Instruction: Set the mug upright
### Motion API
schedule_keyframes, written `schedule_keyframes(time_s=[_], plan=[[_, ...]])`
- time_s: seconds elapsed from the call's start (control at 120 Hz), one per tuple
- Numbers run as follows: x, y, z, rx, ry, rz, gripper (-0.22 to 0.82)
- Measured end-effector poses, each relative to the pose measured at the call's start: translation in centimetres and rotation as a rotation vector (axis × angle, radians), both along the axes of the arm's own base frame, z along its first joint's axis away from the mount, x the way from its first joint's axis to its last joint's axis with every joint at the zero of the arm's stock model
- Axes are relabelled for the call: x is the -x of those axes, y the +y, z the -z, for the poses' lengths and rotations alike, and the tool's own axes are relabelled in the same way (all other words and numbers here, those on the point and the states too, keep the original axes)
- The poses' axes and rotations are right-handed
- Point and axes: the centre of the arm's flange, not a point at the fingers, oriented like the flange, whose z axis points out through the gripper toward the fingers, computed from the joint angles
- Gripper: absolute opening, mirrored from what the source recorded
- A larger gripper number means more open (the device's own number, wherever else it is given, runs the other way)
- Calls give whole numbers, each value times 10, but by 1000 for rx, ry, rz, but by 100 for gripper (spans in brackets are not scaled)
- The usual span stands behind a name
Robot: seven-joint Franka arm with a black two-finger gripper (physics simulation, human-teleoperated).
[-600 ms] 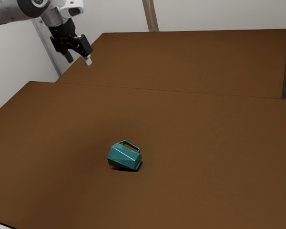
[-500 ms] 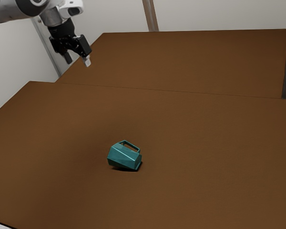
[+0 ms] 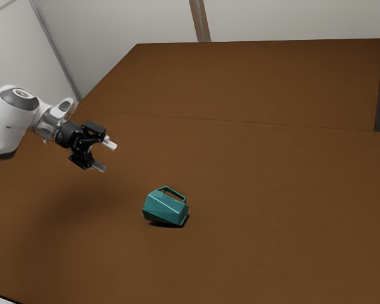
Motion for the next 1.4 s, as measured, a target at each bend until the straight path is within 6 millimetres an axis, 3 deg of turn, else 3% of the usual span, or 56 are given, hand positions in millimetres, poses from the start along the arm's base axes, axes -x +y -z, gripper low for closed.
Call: schedule_keyframes(time_s=[0.175, 0.283, 0.383, 0.525, 0.742, 0.908, 0.975, 1.083, 1.158, 1.275, 1.4], plan=[[-11, -20, 80, 18, -1, 65, 60], [7, -41, 111, 75, -4, 93, 60], [22, -55, 108, 135, -63, 93, 60], [26, -69, 108, 205, -136, 101, 60], [19, -108, 110, 266, -214, 173, 60], [30, -126, 115, 294, -236, 205, 58], [32, -128, 116, 298, -246, 213, 49], [32, -128, 114, 298, -267, 222, 21], [32, -128, 112, 297, -273, 226, 7], [32, -128, 111, 294, -279, 232, -6], [33, -128, 112, 289, -279, 234, -12]])
